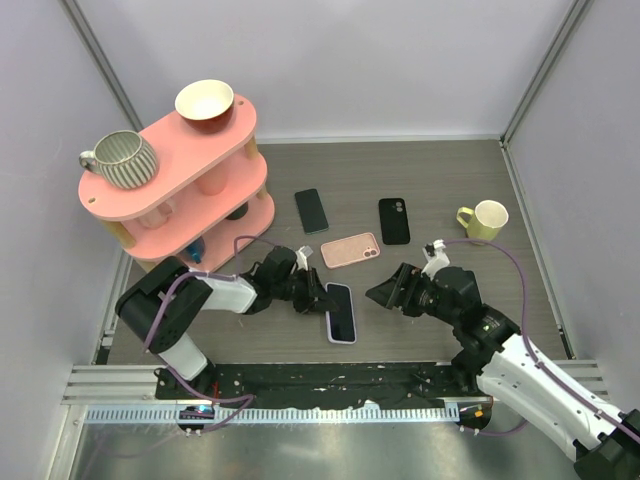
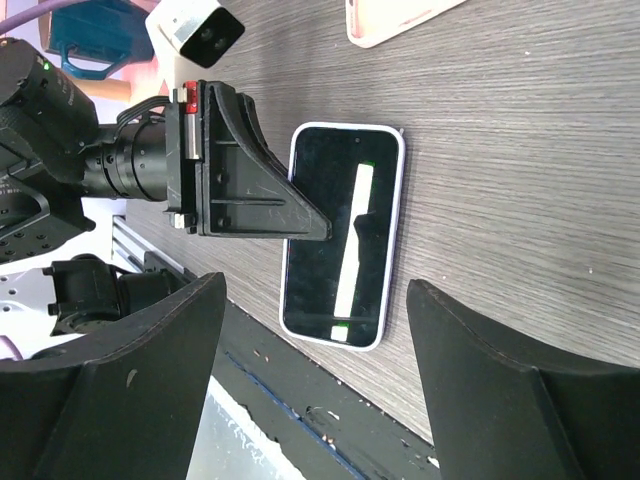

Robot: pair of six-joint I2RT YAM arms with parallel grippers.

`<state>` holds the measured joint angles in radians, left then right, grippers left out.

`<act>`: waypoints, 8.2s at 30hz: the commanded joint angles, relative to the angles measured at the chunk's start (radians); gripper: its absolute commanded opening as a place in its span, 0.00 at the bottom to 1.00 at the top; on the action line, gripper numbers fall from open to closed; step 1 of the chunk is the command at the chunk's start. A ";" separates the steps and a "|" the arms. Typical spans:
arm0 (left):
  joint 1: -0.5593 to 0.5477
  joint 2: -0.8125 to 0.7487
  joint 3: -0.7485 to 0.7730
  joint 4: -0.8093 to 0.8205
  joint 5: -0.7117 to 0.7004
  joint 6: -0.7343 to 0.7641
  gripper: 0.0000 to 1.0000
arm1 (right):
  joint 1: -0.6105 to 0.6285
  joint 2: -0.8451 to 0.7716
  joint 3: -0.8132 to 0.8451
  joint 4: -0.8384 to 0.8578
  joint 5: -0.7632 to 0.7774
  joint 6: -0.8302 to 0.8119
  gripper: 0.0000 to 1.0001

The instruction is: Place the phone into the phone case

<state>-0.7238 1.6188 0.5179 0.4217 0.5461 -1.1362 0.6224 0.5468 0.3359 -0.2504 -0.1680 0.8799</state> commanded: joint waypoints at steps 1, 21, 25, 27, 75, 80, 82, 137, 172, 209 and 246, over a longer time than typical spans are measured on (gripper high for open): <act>0.004 0.006 0.068 -0.104 -0.040 0.061 0.17 | 0.000 -0.018 0.057 -0.013 0.039 -0.039 0.79; 0.004 -0.259 0.217 -0.656 -0.348 0.260 0.64 | 0.000 0.065 0.216 -0.286 0.379 0.114 0.78; 0.004 -0.362 0.290 -0.762 -0.360 0.357 0.95 | 0.000 0.106 0.305 -0.583 0.609 0.357 0.78; 0.004 -0.385 0.335 -0.823 -0.374 0.400 1.00 | 0.000 0.122 0.348 -0.685 0.737 0.494 0.77; 0.003 -0.752 0.355 -1.081 -0.610 0.553 1.00 | -0.223 0.831 0.683 -0.454 0.542 -0.809 0.77; 0.003 -0.766 0.343 -1.069 -0.598 0.549 1.00 | -0.352 0.795 0.623 -0.440 0.524 -0.904 0.79; 0.004 -0.761 0.343 -1.066 -0.595 0.549 1.00 | -0.427 0.800 0.638 -0.458 0.460 -0.926 0.79; -0.011 -0.678 0.355 -1.063 -0.511 0.575 1.00 | -0.713 1.038 0.572 -0.394 0.163 -1.182 0.96; -0.011 -0.763 0.337 -1.025 -0.564 0.590 0.97 | -0.503 1.119 0.853 -0.398 -0.054 -0.789 0.53; -0.013 0.372 1.119 -0.959 -0.321 1.469 0.71 | -0.484 0.890 0.594 -0.286 0.058 -0.515 0.45; 0.021 0.501 1.265 -0.959 -0.293 0.931 0.00 | -0.524 0.907 0.617 -0.311 0.082 -0.518 0.42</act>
<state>-0.6884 2.2261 1.8023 -0.5861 0.2249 0.0700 0.1154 1.4704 0.9161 -0.5720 -0.0769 0.3622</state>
